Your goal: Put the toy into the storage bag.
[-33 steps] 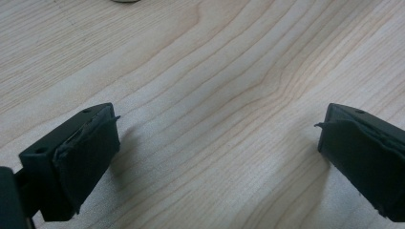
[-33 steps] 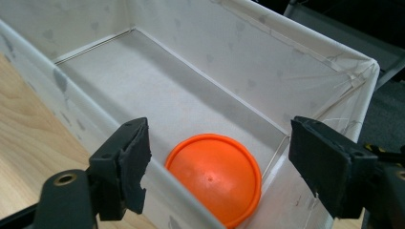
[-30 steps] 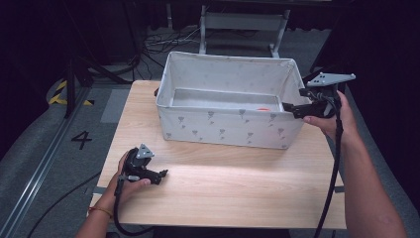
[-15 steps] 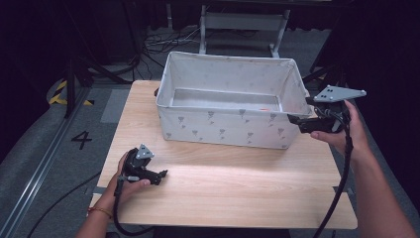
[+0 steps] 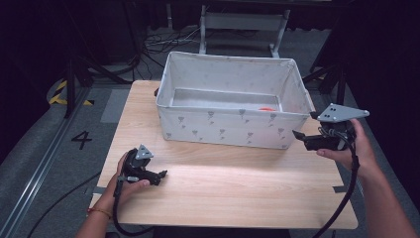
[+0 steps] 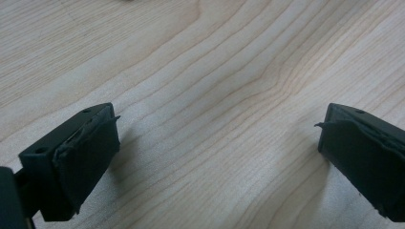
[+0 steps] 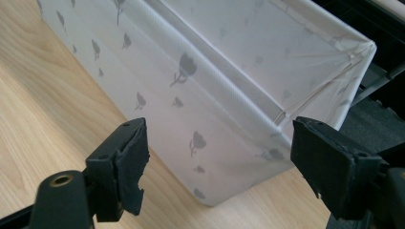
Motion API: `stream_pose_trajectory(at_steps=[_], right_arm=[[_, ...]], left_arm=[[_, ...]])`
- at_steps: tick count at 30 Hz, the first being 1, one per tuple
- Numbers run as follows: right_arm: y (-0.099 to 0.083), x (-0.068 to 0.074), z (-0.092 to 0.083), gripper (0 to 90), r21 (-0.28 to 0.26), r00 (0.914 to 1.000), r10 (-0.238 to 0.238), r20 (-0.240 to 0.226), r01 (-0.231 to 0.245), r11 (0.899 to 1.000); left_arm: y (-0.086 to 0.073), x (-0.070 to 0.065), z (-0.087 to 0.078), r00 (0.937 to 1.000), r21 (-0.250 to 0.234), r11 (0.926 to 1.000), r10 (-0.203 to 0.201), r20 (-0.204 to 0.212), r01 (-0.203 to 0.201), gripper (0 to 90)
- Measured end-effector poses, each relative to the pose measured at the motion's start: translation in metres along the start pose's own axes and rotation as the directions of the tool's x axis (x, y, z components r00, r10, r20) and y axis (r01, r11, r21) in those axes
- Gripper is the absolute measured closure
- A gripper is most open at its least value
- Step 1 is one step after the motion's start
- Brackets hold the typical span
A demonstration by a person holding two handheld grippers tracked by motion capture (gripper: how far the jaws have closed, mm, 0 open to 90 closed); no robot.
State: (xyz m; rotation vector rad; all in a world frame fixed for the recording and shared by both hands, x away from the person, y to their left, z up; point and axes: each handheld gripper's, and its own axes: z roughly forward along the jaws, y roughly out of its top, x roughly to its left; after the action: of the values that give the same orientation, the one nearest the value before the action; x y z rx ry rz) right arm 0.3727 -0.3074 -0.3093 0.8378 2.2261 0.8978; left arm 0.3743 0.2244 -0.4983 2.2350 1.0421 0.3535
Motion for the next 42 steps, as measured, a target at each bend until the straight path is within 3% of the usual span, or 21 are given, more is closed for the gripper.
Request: stream_pose_trajectory(at_steps=[14, 18, 28, 38, 42], right_arm=[[-0.028, 0.012, 0.001, 21.1, 0.042, 0.9989, -0.043, 0.021, 0.042, 0.998], [-0.039, 0.015, 0.006, 21.3, 0.078, 0.9979, -0.051, 0.038, 0.048, 0.996], [-0.069, 0.024, 0.027, 20.4, 0.174, 0.9977, -0.068, 0.000, 0.067, 0.982], [-0.103, 0.026, 0.045, 19.9, 0.247, 0.9994, -0.033, -0.007, 0.034, 0.969], [-0.119, 0.026, 0.049, 19.4, 0.218, 0.9994, 0.002, -0.033, 0.006, 0.976]], left_arm=[[0.000, 0.000, 0.000, 1.0000, 0.001, 1.0000, 0.000, -0.005, 0.000, 0.6], [0.000, 0.000, 0.000, 1.0000, 0.000, 1.0000, -0.002, -0.004, 0.002, 0.6], [0.000, 0.000, 0.000, 1.0000, 0.001, 1.0000, -0.002, -0.004, 0.002, 0.6], [0.000, 0.000, 0.000, 1.0000, 0.001, 1.0000, -0.001, -0.005, 0.001, 0.6], [0.000, 0.000, 0.000, 1.0000, 0.002, 1.0000, -0.002, -0.005, 0.002, 0.5]])
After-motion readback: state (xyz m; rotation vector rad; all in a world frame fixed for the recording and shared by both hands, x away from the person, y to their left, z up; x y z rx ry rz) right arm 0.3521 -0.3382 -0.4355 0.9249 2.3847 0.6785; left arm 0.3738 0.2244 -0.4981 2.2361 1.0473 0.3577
